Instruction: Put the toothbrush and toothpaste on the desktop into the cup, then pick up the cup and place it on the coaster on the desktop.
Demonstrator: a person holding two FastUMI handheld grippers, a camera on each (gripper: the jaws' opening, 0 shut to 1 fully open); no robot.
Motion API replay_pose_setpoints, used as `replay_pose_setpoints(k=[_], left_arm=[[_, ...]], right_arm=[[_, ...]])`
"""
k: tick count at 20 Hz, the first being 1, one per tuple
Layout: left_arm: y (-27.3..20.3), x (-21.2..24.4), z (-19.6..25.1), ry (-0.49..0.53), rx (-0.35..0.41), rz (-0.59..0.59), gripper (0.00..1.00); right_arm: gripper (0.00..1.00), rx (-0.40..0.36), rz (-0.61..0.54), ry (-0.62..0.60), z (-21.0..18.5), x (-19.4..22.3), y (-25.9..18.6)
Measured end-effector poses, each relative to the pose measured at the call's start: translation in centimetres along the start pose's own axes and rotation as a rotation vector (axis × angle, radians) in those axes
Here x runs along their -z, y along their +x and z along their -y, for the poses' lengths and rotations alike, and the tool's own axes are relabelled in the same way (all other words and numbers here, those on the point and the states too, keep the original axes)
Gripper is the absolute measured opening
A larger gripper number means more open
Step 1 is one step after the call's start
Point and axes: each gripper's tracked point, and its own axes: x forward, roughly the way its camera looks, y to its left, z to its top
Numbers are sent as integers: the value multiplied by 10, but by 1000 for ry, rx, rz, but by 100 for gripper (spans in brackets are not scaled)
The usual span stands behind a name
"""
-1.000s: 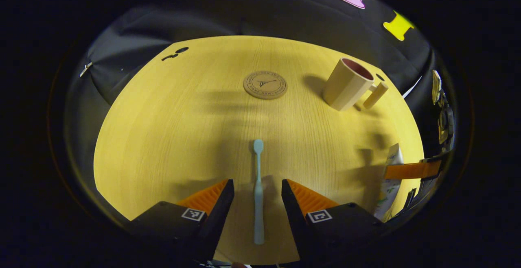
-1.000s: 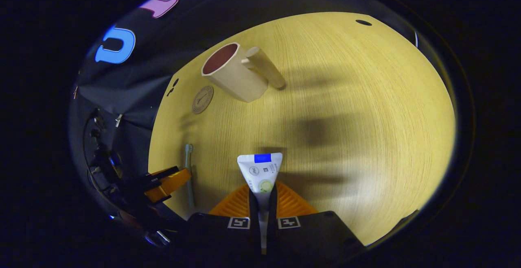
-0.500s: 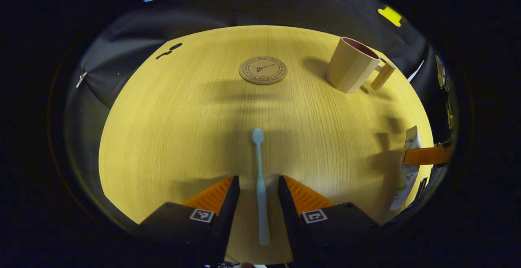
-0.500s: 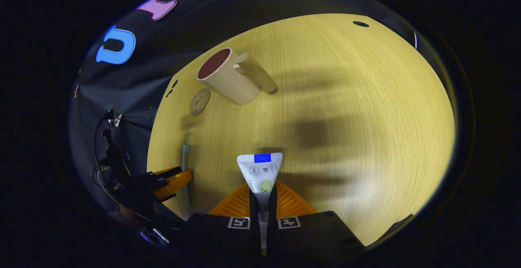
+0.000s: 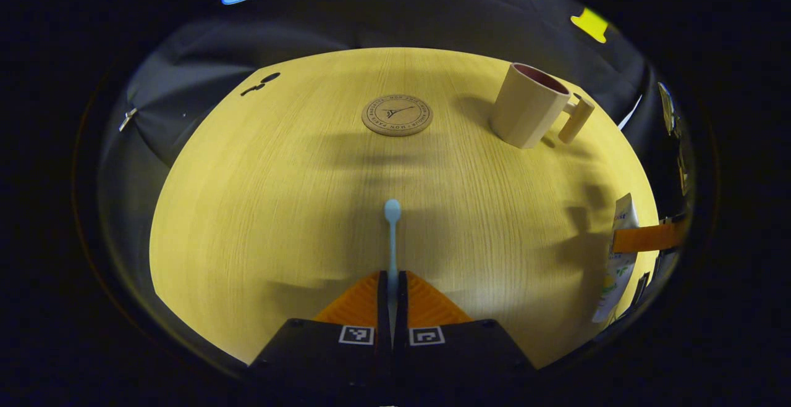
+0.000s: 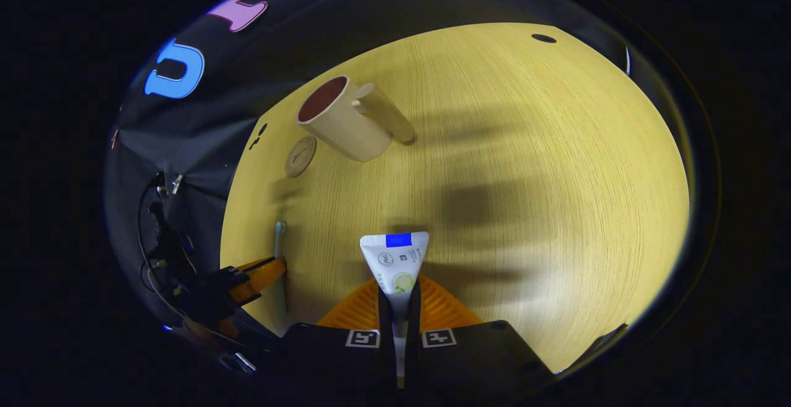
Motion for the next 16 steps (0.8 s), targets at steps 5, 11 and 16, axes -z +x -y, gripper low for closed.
replay_pose_setpoints(k=[5,11,16], left_arm=[[1,-3,-2,13,26,2,6],[-10,-16,-5,-58,59,39,6],[-48,-63,3,-113,119,199,6]], right_arm=[[10,2,7,5,-6,-2,1],[10,-30,81,1,-9,-18,-11],[10,-74,239,-24,-19,-71,-54]])
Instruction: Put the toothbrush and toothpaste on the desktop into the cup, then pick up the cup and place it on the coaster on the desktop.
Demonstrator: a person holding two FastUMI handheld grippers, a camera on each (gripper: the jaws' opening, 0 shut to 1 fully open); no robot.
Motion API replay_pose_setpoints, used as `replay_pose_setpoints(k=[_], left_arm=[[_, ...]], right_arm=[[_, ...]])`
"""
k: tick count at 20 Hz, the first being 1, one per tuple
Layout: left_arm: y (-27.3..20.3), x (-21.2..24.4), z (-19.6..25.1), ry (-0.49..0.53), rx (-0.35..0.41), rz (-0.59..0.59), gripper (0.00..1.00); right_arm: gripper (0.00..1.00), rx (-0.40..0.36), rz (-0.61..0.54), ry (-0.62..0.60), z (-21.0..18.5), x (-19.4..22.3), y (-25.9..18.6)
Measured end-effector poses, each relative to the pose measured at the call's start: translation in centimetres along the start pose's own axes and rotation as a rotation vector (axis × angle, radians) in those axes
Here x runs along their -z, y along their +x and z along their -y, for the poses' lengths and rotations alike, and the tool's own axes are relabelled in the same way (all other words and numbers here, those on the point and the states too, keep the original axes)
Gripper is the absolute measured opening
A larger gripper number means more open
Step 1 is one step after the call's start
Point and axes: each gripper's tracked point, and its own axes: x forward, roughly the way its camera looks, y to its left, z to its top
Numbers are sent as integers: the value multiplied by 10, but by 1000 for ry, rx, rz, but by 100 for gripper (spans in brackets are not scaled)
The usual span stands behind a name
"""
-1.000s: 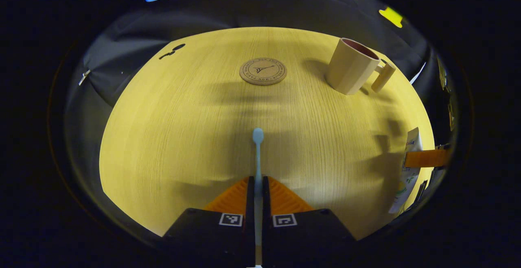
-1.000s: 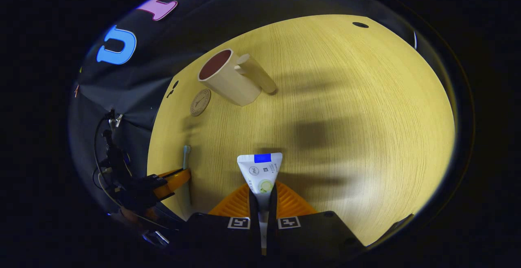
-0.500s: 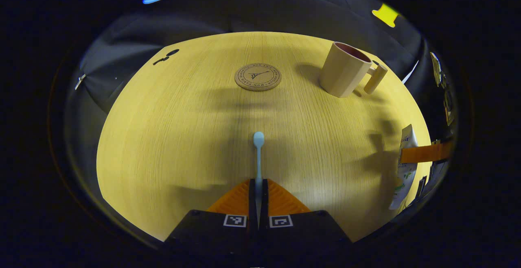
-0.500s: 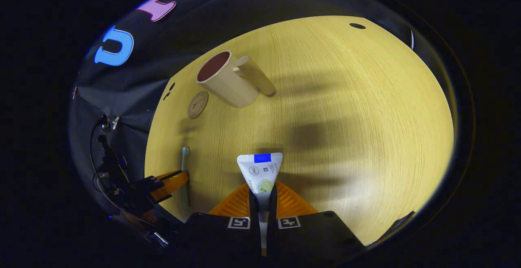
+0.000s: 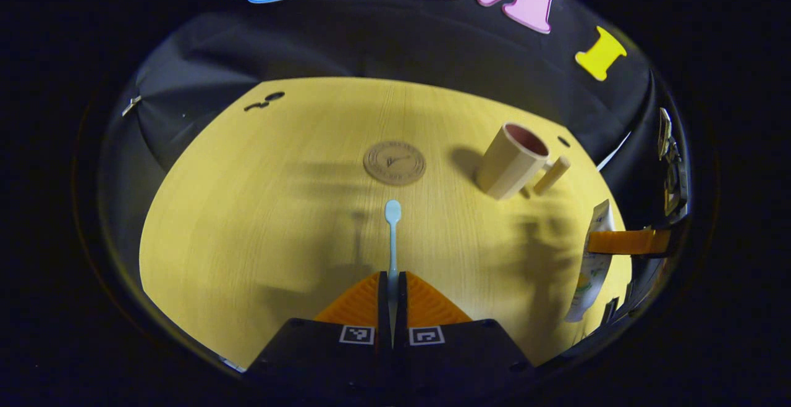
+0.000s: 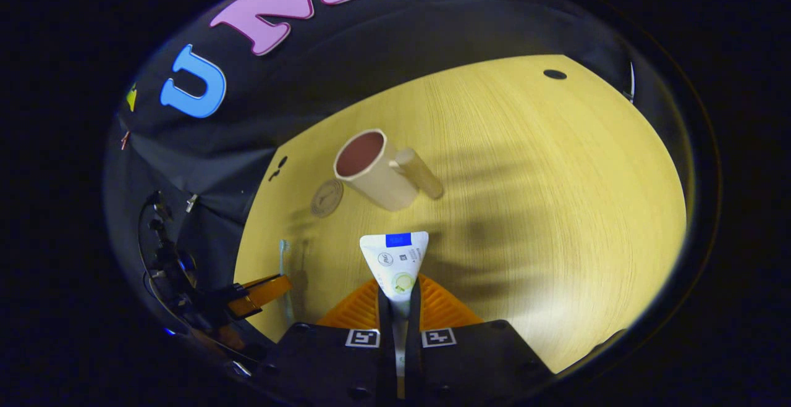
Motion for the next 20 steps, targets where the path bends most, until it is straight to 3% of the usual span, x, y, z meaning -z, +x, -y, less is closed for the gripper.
replay_pose_setpoints(k=[5,9,14,20], left_arm=[[-31,-46,28,-72,95,156,6],[-52,-64,49,-94,174,246,6],[-74,-74,60,-116,191,348,6],[-82,-69,68,-123,182,390,6]], right_arm=[[10,-69,201,-58,-18,-84,-37],[10,-149,319,-108,-55,-134,-36],[9,-218,419,-163,-89,-184,-24],[9,-254,508,-242,-108,-220,14]])
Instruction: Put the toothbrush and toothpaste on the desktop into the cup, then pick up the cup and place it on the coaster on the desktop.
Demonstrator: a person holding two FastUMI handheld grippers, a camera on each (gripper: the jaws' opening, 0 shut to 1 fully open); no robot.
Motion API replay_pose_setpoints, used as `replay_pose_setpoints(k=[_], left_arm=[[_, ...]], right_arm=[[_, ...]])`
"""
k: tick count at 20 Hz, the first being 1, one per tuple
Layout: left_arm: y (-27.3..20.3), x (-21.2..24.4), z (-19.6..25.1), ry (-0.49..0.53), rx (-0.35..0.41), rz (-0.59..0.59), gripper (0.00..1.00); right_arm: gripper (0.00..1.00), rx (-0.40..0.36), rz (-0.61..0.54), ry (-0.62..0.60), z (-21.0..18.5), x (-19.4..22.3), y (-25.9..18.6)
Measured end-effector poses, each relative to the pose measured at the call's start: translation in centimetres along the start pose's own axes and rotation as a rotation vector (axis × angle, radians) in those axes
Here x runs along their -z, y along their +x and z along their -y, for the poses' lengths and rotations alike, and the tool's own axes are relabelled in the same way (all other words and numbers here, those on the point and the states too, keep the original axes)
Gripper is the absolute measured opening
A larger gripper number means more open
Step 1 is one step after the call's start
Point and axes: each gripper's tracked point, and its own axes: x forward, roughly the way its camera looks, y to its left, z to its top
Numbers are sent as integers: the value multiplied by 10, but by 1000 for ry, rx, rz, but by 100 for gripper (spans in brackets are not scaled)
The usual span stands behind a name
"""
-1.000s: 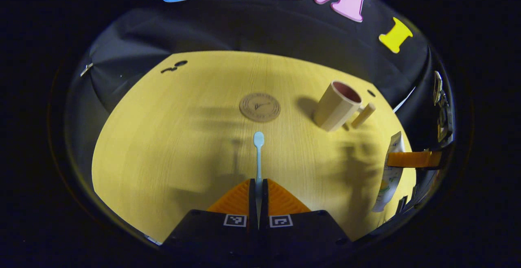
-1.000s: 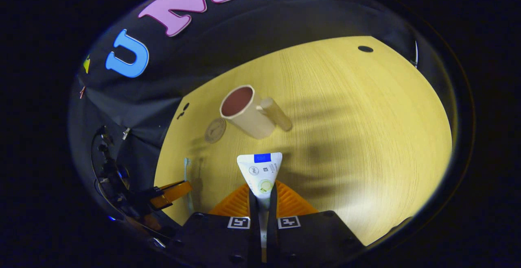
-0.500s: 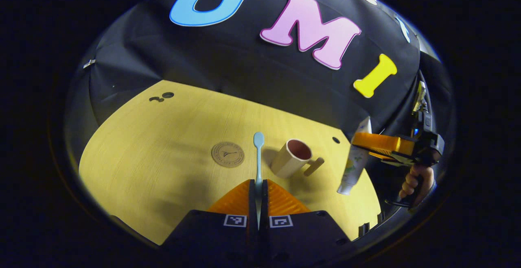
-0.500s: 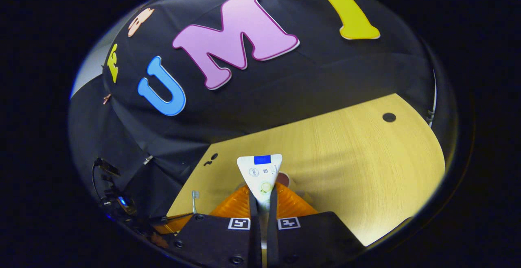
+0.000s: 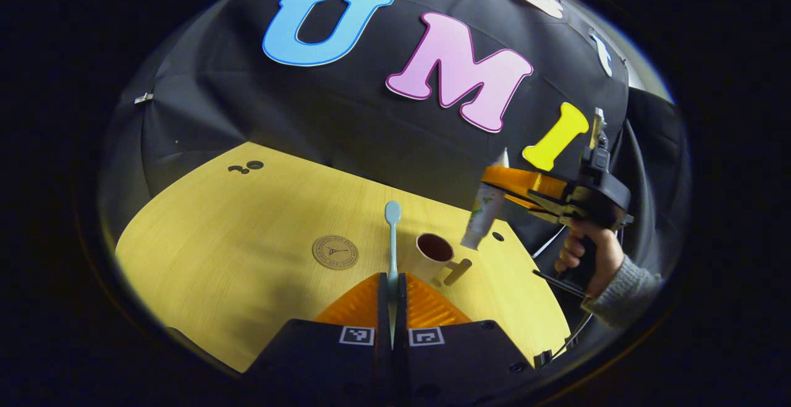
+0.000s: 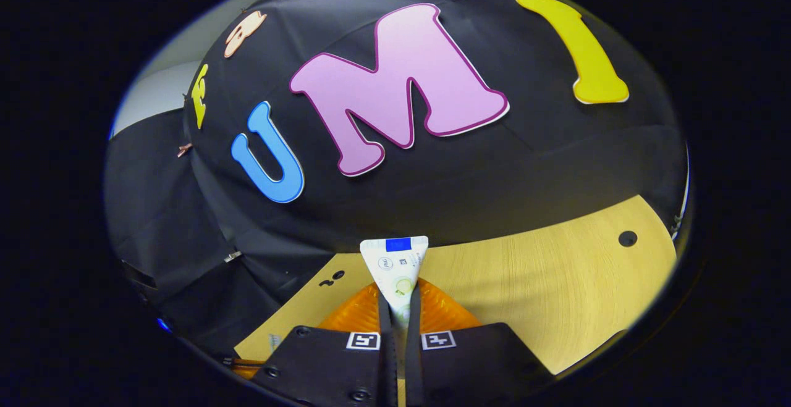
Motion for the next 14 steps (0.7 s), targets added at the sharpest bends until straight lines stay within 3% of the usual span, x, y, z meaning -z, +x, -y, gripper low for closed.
replay_pose_setpoints(k=[7,14], left_arm=[[-11,-4,4,-45,-26,36,6],[-10,3,-2,-58,-64,34,6]], right_arm=[[10,-3,-34,-108,18,40,43],[10,38,-147,-112,36,93,55]])
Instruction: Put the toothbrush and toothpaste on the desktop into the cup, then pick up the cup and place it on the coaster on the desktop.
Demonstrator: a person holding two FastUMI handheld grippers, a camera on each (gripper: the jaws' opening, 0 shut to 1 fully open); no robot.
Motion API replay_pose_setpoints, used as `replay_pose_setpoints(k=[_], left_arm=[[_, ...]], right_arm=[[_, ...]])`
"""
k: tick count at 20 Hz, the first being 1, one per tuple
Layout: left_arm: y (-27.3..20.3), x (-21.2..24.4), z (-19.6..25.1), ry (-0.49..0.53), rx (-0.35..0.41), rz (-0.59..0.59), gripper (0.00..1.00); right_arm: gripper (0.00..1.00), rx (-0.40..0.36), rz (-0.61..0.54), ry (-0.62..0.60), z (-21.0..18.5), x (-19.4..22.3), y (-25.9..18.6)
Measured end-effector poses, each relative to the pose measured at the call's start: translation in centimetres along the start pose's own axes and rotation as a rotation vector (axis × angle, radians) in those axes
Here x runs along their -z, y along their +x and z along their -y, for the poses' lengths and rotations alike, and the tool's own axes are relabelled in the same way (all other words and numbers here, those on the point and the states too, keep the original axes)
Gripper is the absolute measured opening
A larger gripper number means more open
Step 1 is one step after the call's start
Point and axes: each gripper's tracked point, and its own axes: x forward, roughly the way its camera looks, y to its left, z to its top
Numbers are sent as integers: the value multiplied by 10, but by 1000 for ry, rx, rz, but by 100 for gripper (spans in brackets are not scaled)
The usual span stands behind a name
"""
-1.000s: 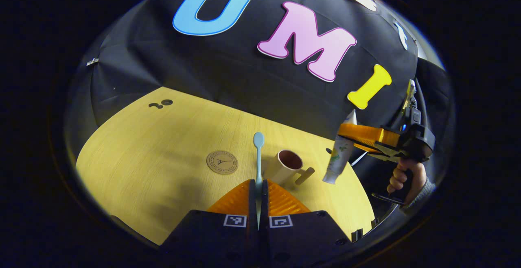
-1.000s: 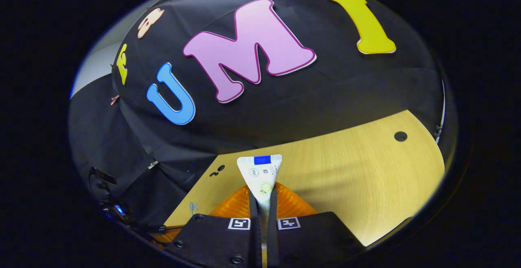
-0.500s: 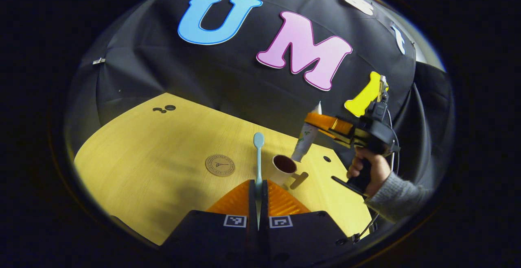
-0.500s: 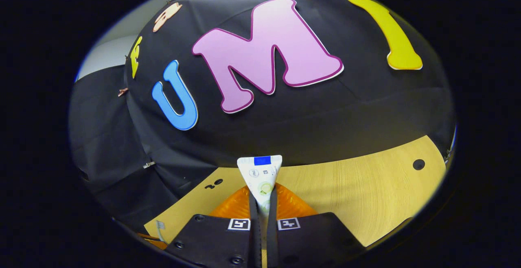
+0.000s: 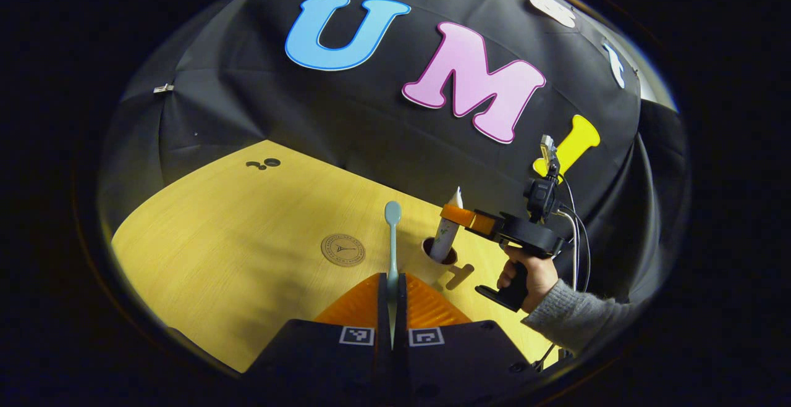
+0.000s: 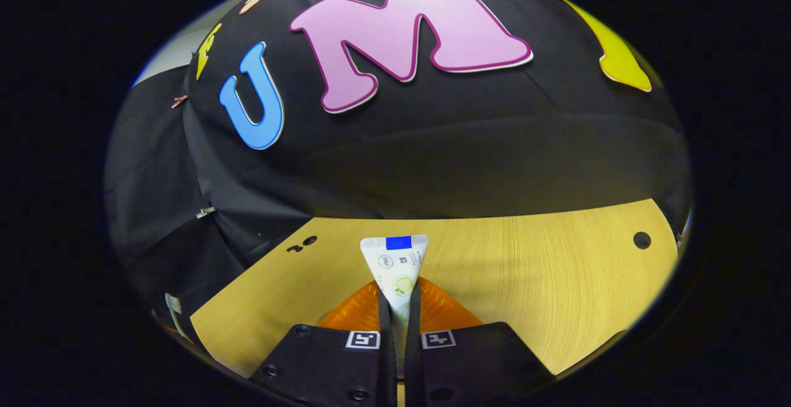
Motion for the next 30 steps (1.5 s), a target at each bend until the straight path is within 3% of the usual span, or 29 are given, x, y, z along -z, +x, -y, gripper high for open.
replay_pose_setpoints(k=[6,14,19,21,25,26,27,29,30], left_arm=[[19,-18,15,-17,24,49,6],[70,-89,59,-102,118,240,6],[102,-120,76,-128,163,352,6],[115,-125,81,-137,175,377,6],[140,-133,91,-146,186,402,6],[146,-132,92,-141,188,403,6],[151,-131,93,-137,189,403,6],[162,-127,96,-138,194,400,6],[168,-125,97,-142,195,399,6]], right_arm=[[9,18,20,16,12,9,-3],[17,36,-13,9,14,30,-14],[18,51,-12,76,23,36,-23],[25,70,-10,80,28,36,-29],[25,88,-5,97,34,38,-37],[20,75,0,113,32,37,-39],[30,69,6,129,30,36,-41],[36,55,29,167,29,28,-44],[29,57,35,176,31,25,-46]])
